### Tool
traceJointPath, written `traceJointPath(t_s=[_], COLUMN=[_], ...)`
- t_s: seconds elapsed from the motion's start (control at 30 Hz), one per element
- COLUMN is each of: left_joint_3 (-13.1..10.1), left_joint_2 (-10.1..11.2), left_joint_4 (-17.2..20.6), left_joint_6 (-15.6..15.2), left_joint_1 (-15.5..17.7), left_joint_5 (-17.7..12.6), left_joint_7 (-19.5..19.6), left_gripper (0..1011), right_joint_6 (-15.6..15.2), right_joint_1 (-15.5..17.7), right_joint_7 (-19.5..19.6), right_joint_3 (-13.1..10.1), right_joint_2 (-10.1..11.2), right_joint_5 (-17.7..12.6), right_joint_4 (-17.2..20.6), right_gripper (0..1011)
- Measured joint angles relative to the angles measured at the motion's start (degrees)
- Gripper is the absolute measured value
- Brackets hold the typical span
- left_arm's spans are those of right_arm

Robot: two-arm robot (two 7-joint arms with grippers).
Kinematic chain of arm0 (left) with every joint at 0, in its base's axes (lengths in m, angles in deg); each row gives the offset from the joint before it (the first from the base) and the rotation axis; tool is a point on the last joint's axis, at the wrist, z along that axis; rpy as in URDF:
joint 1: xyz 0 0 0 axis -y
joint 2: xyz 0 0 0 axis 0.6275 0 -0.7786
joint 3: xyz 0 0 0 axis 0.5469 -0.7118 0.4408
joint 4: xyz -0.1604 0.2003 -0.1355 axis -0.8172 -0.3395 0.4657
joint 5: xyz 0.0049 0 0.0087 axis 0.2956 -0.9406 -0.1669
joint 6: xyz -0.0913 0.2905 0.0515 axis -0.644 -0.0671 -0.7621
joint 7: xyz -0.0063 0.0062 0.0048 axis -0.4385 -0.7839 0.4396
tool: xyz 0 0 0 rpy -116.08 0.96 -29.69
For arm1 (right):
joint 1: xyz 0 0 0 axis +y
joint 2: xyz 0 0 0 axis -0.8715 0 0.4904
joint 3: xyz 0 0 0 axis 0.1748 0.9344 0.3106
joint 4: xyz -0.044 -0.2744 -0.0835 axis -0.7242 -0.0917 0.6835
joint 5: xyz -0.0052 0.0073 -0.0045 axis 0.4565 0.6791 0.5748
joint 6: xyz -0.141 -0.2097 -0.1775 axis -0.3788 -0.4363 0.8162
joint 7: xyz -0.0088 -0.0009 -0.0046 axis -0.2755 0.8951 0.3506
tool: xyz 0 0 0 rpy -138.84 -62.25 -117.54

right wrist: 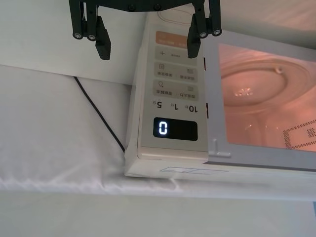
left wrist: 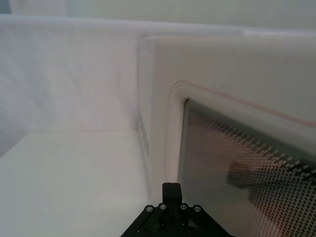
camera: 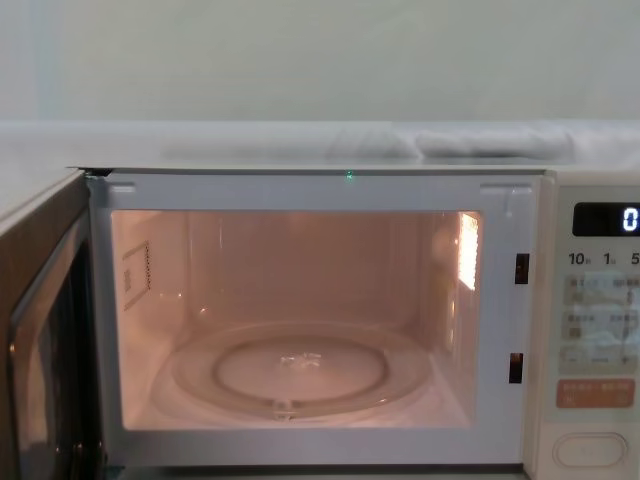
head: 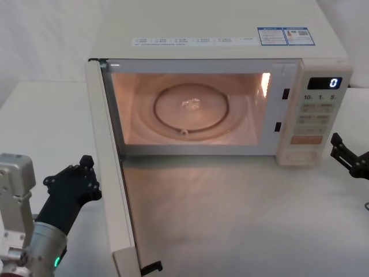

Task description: Press the button to open the microwave door with one hand; close the microwave door with the other hand.

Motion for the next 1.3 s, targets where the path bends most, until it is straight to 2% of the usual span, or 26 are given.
traceJointPath(t_s=[0.17,0.33,0.5,0.63,0.73,0.83,1.03,1.13,1.23,1.3], left_joint_3=[1.4,4.8,8.6,12.4,13.9,15.8,16.4,15.6,13.7,13.2], left_joint_2=[1.0,2.3,2.5,2.1,2.3,3.3,5.8,7.3,9.0,9.3], left_joint_4=[2.0,4.6,7.3,10.4,12.0,14.4,16.8,17.4,17.2,17.1], left_joint_6=[-2.0,-4.2,-5.3,-6.3,-7.1,-8.5,-10.0,-10.1,-10.2,-10.2], left_joint_1=[-0.3,-1.1,-2.9,-4.9,-5.6,-6.6,-7.6,-7.7,-7.1,-6.8], left_joint_5=[1.0,2.1,2.9,5.4,7.3,10.5,14.0,15.0,15.6,15.7], left_joint_7=[2.4,3.8,3.3,3.7,4.7,6.8,10.1,11.8,13.6,13.9], left_gripper=[0,0,0,0,0,0,0,0,0,0], right_joint_6=[0.0,0.0,0.0,0.0,0.0,0.0,0.0,0.0,0.0,0.0], right_joint_1=[0.0,0.0,0.0,0.0,0.0,0.0,0.0,0.0,0.0,0.0], right_joint_7=[0.0,0.0,0.0,0.0,0.0,0.0,0.0,0.0,0.0,0.0], right_joint_3=[0.0,0.0,0.0,0.0,0.0,0.0,0.0,0.0,0.0,0.0], right_joint_2=[0.0,0.0,0.0,0.0,0.0,0.0,0.0,0.0,0.0,0.0], right_joint_5=[0.0,0.0,0.0,0.0,0.0,0.0,0.0,0.0,0.0,0.0], right_joint_4=[0.0,0.0,0.0,0.0,0.0,0.0,0.0,0.0,0.0,0.0], right_gripper=[1002,1002,1002,1002,1002,1002,1002,1002,1002,1002])
